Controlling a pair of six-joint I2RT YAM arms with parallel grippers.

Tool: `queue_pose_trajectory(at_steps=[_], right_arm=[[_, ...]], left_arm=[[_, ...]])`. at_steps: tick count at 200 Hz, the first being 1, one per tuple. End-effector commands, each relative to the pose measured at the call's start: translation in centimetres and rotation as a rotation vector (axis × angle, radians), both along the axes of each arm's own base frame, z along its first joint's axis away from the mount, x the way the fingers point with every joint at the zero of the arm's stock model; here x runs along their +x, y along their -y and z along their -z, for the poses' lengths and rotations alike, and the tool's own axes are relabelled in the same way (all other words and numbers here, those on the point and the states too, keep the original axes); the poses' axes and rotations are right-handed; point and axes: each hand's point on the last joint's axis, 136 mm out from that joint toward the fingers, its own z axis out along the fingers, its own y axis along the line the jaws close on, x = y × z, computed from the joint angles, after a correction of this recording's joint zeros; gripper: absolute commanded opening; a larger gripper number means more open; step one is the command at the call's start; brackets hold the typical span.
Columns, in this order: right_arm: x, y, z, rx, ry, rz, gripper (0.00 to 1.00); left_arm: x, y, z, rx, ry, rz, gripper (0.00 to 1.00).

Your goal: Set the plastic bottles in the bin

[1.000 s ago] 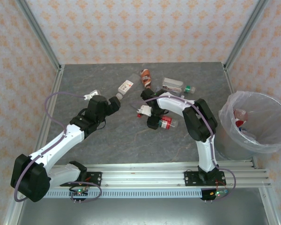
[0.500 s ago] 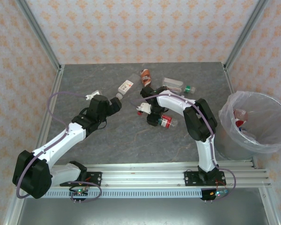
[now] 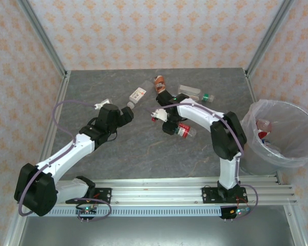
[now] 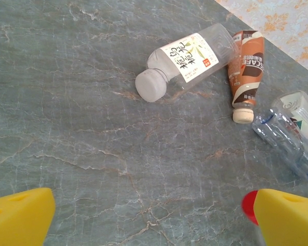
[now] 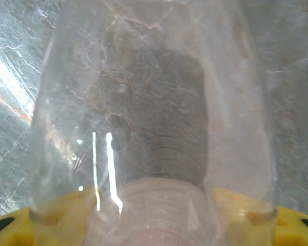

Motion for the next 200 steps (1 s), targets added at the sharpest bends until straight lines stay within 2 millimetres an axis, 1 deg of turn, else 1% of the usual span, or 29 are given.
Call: queue_pose_trajectory(at_steps=[1, 45, 78, 91, 120, 139, 159, 185, 200], right_arm=[[1.0, 1.0, -3.1, 0.024, 0.145, 0.062, 0.53], [1.4, 1.6, -7.6, 0.150, 0.330, 0.146, 0.53], [1.2, 1.5, -10.3, 0.265, 0.417, 0.196, 0.54], [1.5, 1.6, -11.6, 0.306, 0.463, 0.227, 0.53], [2.0, 2.4, -14.2, 0.365, 0.552, 0.316, 0.55], [2.2, 2.8, -16.3, 0.442, 0.613, 0.367, 0.56], [2.5, 3.5, -18.1, 0.527, 0.646, 0.448, 0.57], [3.3, 5.3, -19.9, 0.585, 0.711, 0.569, 0.55], [3.5, 6.5, -21.5, 0.631, 0.761, 0.634, 0.54]], left_arm=[[0.8, 0.1, -0.8, -0.014, 0.031, 0.001, 1.00], [1.3, 0.9, -0.6, -0.037, 0.023, 0.023, 1.00], [1.8, 1.8, -0.4, -0.060, 0.013, 0.051, 1.00], [2.0, 2.1, -0.4, -0.068, 0.012, 0.061, 1.00], [2.2, 2.5, -0.3, -0.075, 0.007, 0.076, 1.00], [2.2, 2.7, -0.2, -0.076, 0.004, 0.083, 1.00], [2.3, 2.9, -0.2, -0.083, 0.006, 0.093, 1.00], [2.4, 3.1, -0.1, -0.092, 0.005, 0.098, 1.00], [2.5, 3.3, -0.2, -0.095, 0.005, 0.102, 1.00]])
